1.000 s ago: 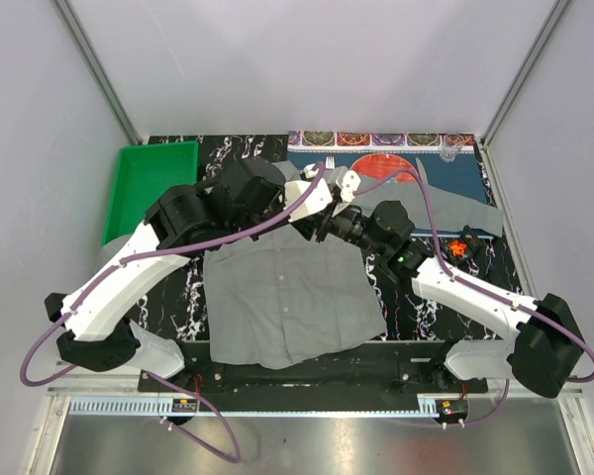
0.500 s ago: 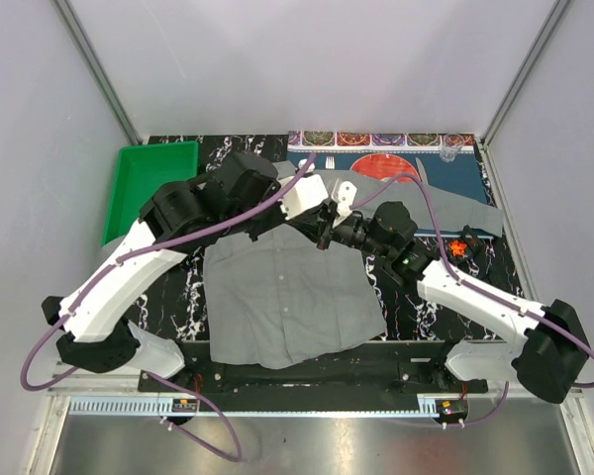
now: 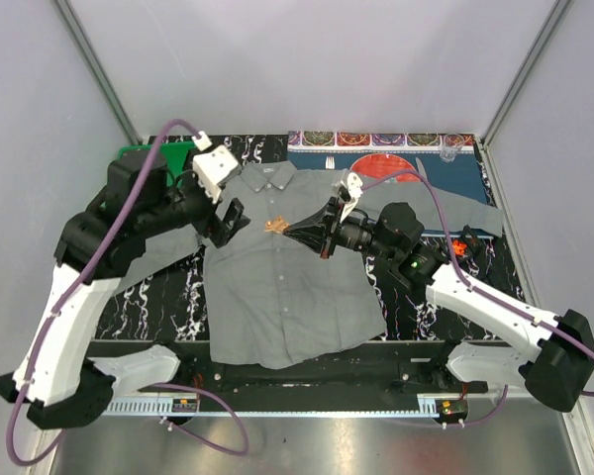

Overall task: Pin the brooch onto the clothing
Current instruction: Pick up the brooch from the brooch box.

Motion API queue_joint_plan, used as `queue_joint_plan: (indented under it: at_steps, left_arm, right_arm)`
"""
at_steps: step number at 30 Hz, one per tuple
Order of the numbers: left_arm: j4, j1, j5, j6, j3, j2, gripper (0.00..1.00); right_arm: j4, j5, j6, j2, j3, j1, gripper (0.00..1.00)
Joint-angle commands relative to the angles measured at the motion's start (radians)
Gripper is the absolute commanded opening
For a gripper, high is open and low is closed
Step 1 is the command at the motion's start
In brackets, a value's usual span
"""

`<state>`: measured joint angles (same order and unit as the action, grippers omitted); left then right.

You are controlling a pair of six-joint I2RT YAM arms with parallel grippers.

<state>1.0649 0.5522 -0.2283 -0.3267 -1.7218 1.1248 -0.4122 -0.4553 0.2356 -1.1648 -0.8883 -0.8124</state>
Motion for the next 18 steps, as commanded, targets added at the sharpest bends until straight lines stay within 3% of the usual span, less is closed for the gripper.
queue_joint_plan:
  at_steps: [1,5,8,11,18]
  left_arm:
    - [-0.204,-0.049,-0.377,0.142,0.135,-0.072,0.85]
    - [-0.388,-0.049,-0.41,0.212,0.336,-0.141,0.86]
    - [-0.465,-0.049,-0.382,0.241,0.358,-0.137,0.86]
    - [-0.476,-0.049,-0.446,0.256,0.329,-0.102,0.84]
    - [-0.48,-0.049,-0.601,0.32,0.321,-0.048,0.59]
  right_arm:
    - [-0.013,0.03,0.163,0.014,-0.061,0.001,0.0]
    - [-0.011,0.024,0.203,0.016,-0.069,0.001,0.0]
    - [-0.02,-0.011,0.206,0.024,-0.064,0.001,0.0]
    - [0.0,-0.039,0.203,0.028,-0.063,0.001,0.0]
    - [0.007,-0.051,0.18,0.036,-0.061,0.001,0.0]
